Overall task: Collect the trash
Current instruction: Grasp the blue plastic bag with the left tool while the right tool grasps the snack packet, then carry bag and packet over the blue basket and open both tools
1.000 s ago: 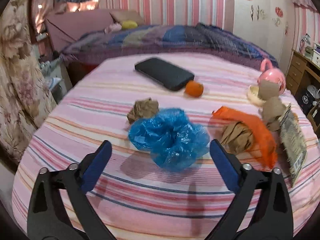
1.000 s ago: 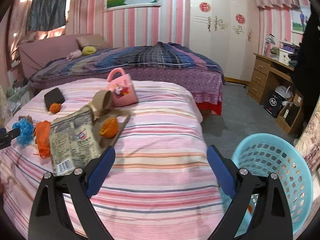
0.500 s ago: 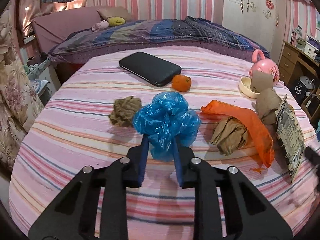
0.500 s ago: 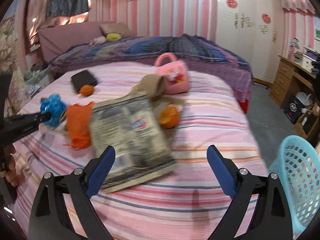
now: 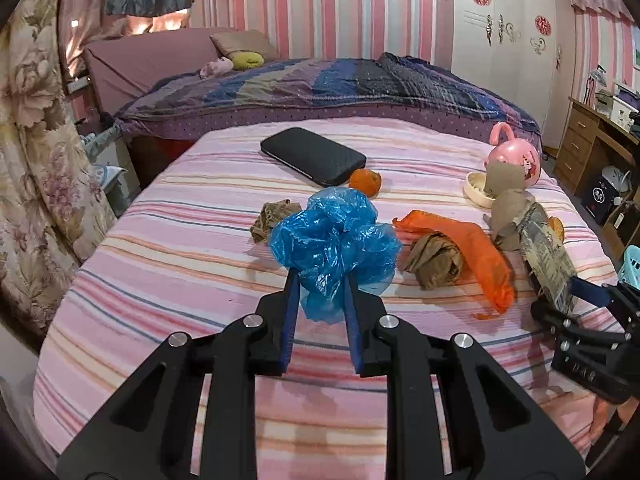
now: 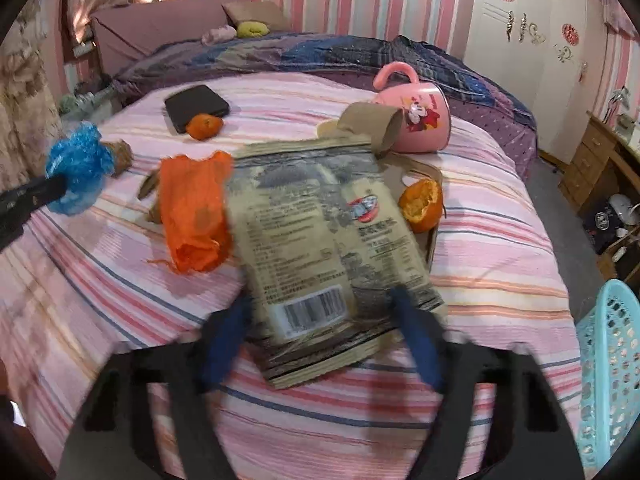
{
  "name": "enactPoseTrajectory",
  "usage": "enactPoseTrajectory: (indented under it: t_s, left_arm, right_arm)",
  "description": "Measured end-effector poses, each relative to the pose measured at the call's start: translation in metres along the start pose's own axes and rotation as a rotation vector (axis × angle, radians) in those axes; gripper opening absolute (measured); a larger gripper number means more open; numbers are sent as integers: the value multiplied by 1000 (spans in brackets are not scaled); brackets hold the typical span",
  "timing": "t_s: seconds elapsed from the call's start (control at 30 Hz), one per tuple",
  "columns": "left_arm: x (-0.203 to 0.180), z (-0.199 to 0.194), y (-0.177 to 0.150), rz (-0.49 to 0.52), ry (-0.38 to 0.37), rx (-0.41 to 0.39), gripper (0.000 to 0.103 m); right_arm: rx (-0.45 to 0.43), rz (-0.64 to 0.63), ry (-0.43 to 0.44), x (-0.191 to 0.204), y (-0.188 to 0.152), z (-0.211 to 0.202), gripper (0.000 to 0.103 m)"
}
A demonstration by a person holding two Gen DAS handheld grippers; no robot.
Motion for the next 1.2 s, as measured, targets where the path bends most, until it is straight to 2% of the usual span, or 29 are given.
enactPoseTrajectory:
  t_s: [0.1,0.23,0.4,0.67,0.87,1.2]
  left_arm:
    - [-2,-12,-5,-9,0,-5,20]
    - [-2,-28,-12,-31,-2,-24,20]
    - [-8,-35,-11,-25,-5,-45,20]
    - [-33,-38,-3,-16,-54,-75,20]
    - [-61,-44,6,-1,-103,-111,20]
    - [-141,-47,25,69,-177,-154,20]
  right_arm:
    - [-35,14,36,-7,4,-11,53]
    - [-110,59,61,-26,13,-34,49]
    - [-153,100,54,-50,16,-49,40]
    - [-181,112,2,-88,13,-66,40]
    - [-221,159,-56,-135,14,-85,40]
    - [-254,266,-195,-232,6,-110,40]
Point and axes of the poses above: each gripper's, at about its wrist camera, not at the fingertips, and z roughly the way its jaws point, x to its left, y to its top, the point moved 4 cm from there along z, roughly the way its jaws point, and after that the axes turned 12 degrees about z, right-handed, at the moved point
